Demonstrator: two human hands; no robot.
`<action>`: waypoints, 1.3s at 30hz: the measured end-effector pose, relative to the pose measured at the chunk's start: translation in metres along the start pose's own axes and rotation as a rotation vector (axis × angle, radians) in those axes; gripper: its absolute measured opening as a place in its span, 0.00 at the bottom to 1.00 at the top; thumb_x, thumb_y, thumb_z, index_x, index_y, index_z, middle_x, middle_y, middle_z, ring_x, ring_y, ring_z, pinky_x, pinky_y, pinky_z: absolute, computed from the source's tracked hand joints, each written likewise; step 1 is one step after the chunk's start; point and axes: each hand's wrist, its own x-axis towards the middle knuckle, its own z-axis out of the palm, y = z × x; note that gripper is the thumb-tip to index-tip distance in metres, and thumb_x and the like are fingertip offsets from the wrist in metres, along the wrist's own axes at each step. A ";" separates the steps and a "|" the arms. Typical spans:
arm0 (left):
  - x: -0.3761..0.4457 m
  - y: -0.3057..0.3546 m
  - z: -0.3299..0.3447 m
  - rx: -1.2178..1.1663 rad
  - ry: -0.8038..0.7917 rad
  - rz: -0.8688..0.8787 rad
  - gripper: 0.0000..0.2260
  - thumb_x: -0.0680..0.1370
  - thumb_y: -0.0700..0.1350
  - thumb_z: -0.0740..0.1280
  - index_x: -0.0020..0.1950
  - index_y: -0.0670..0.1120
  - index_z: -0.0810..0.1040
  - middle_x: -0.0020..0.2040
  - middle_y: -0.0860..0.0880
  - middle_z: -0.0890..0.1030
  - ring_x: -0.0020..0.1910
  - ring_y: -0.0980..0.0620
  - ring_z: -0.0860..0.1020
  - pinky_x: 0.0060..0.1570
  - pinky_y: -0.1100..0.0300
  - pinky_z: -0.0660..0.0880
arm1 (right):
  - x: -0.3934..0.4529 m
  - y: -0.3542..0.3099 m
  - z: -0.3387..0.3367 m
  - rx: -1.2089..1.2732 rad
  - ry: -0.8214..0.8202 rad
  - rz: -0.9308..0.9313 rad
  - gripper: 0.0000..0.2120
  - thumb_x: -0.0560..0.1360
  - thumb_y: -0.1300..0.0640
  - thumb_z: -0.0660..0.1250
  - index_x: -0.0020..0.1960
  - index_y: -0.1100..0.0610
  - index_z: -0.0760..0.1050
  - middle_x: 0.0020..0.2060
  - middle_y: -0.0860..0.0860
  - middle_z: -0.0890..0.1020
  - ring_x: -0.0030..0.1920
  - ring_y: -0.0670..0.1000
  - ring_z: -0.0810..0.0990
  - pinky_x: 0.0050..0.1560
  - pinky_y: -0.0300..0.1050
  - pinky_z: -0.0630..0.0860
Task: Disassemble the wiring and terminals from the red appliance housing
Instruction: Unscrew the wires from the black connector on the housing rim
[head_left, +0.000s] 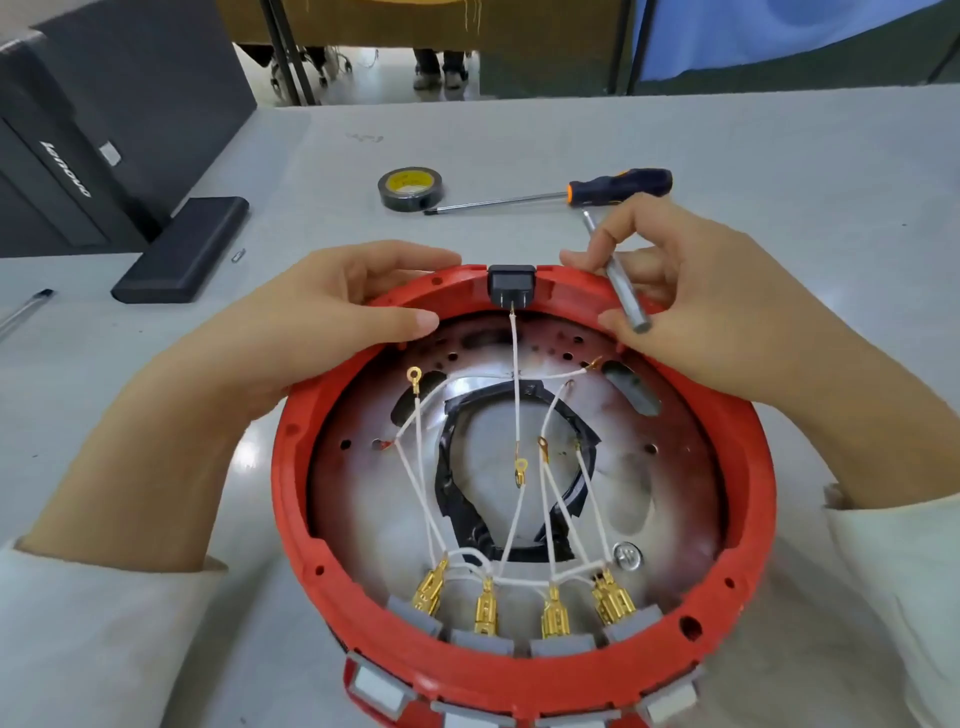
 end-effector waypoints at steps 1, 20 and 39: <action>0.000 0.000 0.001 -0.025 0.016 0.014 0.19 0.76 0.32 0.65 0.59 0.54 0.79 0.51 0.55 0.84 0.48 0.56 0.83 0.42 0.66 0.78 | 0.000 -0.002 0.000 -0.001 0.012 0.006 0.15 0.70 0.64 0.68 0.46 0.44 0.70 0.41 0.43 0.85 0.43 0.48 0.82 0.52 0.42 0.75; -0.022 0.017 0.014 -0.186 0.046 0.037 0.29 0.69 0.21 0.56 0.54 0.50 0.81 0.47 0.51 0.85 0.39 0.54 0.83 0.38 0.63 0.80 | -0.022 -0.018 -0.023 0.035 0.046 -0.016 0.17 0.68 0.70 0.67 0.46 0.48 0.74 0.35 0.57 0.84 0.33 0.57 0.74 0.39 0.33 0.73; -0.020 -0.003 0.034 -0.203 -0.061 0.048 0.25 0.71 0.25 0.58 0.56 0.49 0.81 0.48 0.50 0.85 0.43 0.53 0.82 0.44 0.63 0.79 | -0.055 -0.056 -0.002 -0.101 -0.341 -0.184 0.02 0.80 0.50 0.59 0.49 0.45 0.68 0.41 0.43 0.82 0.36 0.40 0.77 0.37 0.34 0.72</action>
